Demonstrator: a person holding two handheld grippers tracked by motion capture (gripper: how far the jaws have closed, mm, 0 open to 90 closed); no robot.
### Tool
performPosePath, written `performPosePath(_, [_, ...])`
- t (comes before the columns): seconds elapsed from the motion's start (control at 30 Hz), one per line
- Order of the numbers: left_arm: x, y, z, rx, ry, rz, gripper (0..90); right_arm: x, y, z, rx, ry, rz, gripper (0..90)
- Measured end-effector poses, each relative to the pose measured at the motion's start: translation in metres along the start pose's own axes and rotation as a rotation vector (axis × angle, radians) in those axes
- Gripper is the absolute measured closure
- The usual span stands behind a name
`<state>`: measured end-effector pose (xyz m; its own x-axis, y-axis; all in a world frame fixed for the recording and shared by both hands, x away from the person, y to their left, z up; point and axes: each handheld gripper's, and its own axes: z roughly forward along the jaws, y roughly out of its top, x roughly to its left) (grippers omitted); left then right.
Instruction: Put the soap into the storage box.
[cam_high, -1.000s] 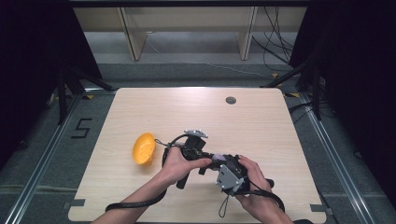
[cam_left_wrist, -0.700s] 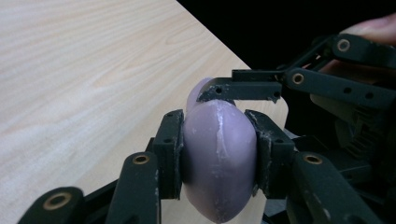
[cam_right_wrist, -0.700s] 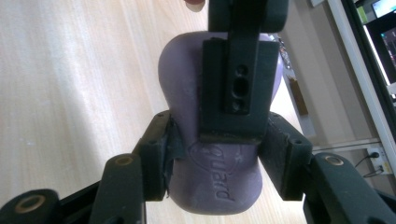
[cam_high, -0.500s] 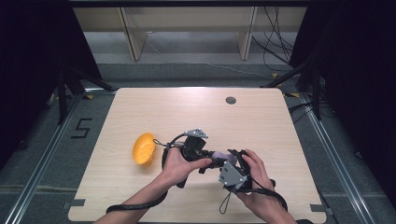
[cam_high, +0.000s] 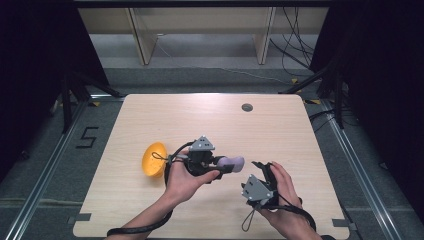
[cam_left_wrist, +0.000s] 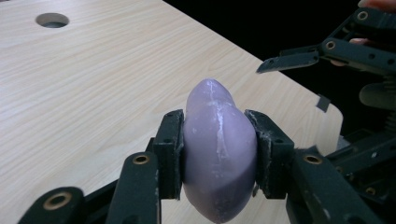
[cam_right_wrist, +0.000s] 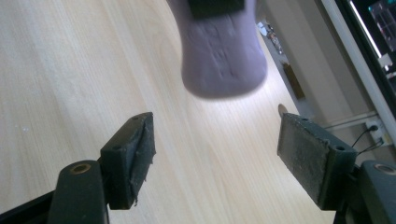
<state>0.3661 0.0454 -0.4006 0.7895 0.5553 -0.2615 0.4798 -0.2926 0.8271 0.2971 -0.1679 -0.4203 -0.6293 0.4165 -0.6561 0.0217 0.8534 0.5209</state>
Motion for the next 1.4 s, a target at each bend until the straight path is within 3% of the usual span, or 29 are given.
performPosePath(0.13, [0.004,-0.004,-0.007,-0.007,0.038,-0.005,58.9,-0.002,-0.006,-0.001,0.003,0.006,0.078,30.6])
performPosePath(0.17, [0.005,-0.005,-0.009,-0.009,0.039,-0.005,58.9,-0.002,-0.007,-0.002,0.003,0.017,0.099,31.3])
performPosePath(0.2, [0.006,-0.006,-0.011,-0.015,0.042,0.001,58.9,-0.004,-0.008,-0.001,0.001,0.006,0.088,31.6])
performPosePath(0.3, [0.01,-0.01,-0.018,-0.026,0.049,-0.004,58.9,-0.006,-0.012,-0.002,0.01,0.033,0.151,33.2])
performPosePath(0.4, [0.013,-0.014,-0.026,-0.033,0.076,-0.013,58.9,-0.008,-0.017,-0.002,0.012,0.035,0.167,34.2])
performPosePath(0.47, [0.016,-0.016,-0.03,-0.044,0.093,-0.019,58.9,-0.009,-0.021,-0.003,0.019,0.028,0.205,34.6])
performPosePath(0.6, [0.018,-0.02,-0.04,-0.053,0.133,-0.021,58.9,-0.012,-0.028,-0.003,0.021,0.044,0.22,35.3])
performPosePath(0.67, [0.02,-0.021,-0.045,-0.054,0.152,-0.018,58.9,-0.012,-0.03,-0.003,0.032,0.034,0.254,35.5])
performPosePath(0.77, [0.022,-0.024,-0.051,-0.056,0.18,-0.018,58.9,-0.014,-0.033,-0.002,0.027,0.043,0.238,35.4])
performPosePath(0.8, [0.022,-0.025,-0.053,-0.052,0.196,-0.02,58.9,-0.013,-0.034,-0.003,0.033,0.037,0.262,35.4])
performPosePath(0.87, [0.024,-0.027,-0.056,-0.057,0.207,-0.024,58.9,-0.014,-0.035,-0.002,0.029,0.049,0.246,35.4])
performPosePath(0.9, [0.024,-0.028,-0.058,-0.055,0.216,-0.027,58.9,-0.014,-0.035,-0.002,0.038,0.042,0.264,35.4])
performPosePath(1.0, [0.027,-0.031,-0.062,-0.067,0.229,-0.03,58.9,-0.016,-0.037,-0.001,0.032,0.045,0.252,35.4])
performPosePath(1.2, [0.031,-0.034,-0.072,-0.076,0.277,-0.025,58.9,-0.016,-0.039,-0.001,0.042,0.035,0.28,35.3])
performPosePath(1.4, [0.035,-0.038,-0.08,-0.088,0.318,-0.037,58.9,-0.017,-0.041,0.0,0.039,0.045,0.266,35.3])
